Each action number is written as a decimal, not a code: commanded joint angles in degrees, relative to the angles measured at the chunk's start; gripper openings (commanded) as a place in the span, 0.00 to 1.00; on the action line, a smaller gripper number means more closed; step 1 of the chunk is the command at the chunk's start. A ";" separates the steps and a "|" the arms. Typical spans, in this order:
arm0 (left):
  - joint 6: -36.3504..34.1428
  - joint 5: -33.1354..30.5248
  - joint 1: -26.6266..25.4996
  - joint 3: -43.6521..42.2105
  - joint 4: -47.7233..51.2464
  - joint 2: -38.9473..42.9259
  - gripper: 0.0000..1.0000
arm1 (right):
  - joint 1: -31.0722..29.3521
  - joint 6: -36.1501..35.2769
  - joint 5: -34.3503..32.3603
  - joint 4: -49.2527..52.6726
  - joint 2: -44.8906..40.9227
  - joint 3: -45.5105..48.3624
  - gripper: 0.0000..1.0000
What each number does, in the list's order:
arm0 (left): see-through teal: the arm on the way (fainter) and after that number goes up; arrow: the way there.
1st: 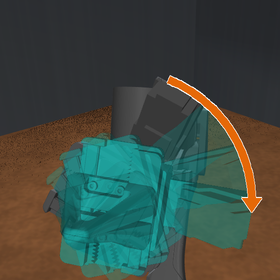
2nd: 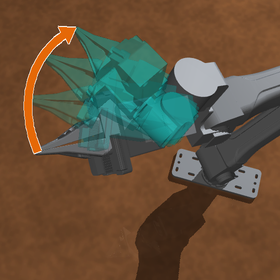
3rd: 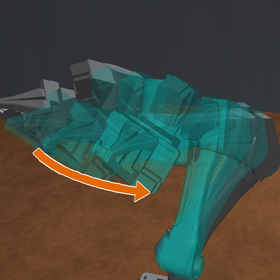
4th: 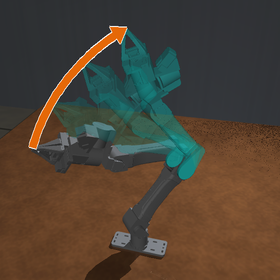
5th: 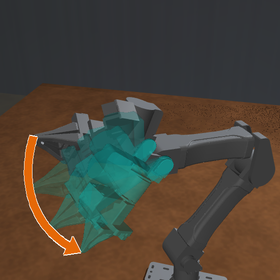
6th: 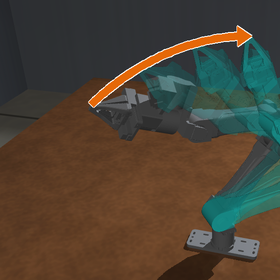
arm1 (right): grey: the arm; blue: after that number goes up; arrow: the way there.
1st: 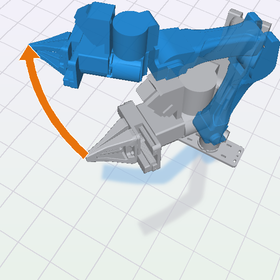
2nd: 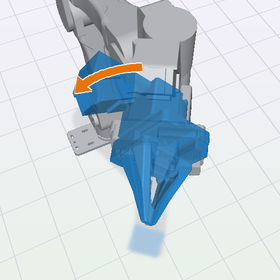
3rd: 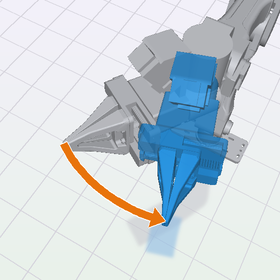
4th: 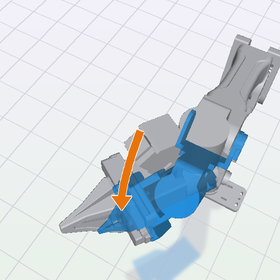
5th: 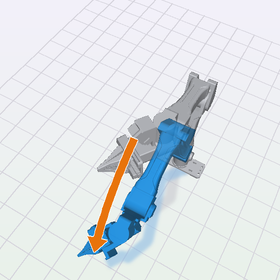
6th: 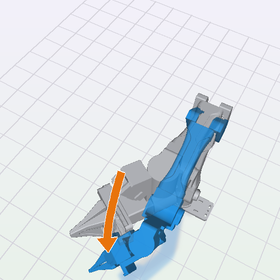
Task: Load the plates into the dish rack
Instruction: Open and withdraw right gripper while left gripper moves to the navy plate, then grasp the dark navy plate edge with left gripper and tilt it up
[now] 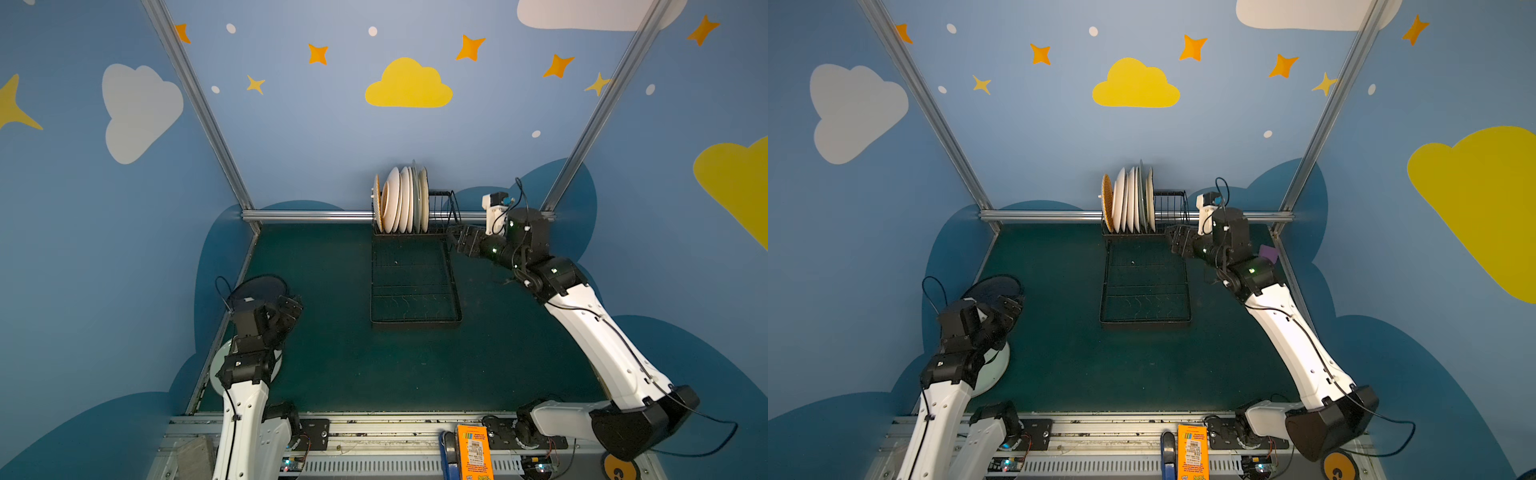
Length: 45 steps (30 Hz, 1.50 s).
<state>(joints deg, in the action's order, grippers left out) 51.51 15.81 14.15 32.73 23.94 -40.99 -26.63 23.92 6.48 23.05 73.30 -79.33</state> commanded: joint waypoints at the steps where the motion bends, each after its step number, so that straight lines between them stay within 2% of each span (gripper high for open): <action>1: 10.02 2.17 2.76 -1.65 -7.18 -3.95 1.00 | -1.46 -0.47 1.71 -3.42 -2.92 3.93 0.85; 6: 21.60 -6.35 3.07 -6.28 -20.83 -12.60 0.99 | -3.10 -1.50 4.06 -1.79 -3.69 7.17 0.86; 12: 28.78 -12.72 3.80 -5.59 -28.27 -24.17 0.93 | -8.19 -3.26 4.82 -2.13 -3.70 9.67 0.88; 19: 31.49 -10.58 7.78 -4.87 -38.75 -35.99 0.82 | -10.79 -3.80 6.69 -2.50 -3.78 11.78 0.88; 25: 31.97 -8.76 9.21 -3.96 -45.63 -43.19 0.75 | -10.84 -4.46 7.04 -2.55 -3.71 12.39 0.88; 32: 34.46 -6.73 10.20 -1.71 -48.42 -50.74 0.66 | -10.74 -4.67 6.92 -2.48 -3.86 12.64 0.88; 35: 35.69 -5.91 10.20 -1.18 -49.68 -53.07 0.58 | -10.55 -4.76 6.70 -2.31 -4.19 12.89 0.88; 43: 36.57 -5.73 10.24 -0.63 -51.23 -56.84 0.31 | -10.37 -4.63 6.27 -1.84 -4.88 12.98 0.87; 45: 36.38 -5.07 10.23 -0.30 -51.58 -57.67 0.28 | -10.32 -4.54 6.24 -1.89 -4.83 12.98 0.87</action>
<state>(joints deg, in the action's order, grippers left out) 87.90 10.39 24.27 31.99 -29.30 -96.12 -37.17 20.08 12.95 21.63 69.84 -67.07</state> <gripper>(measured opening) 0.286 0.873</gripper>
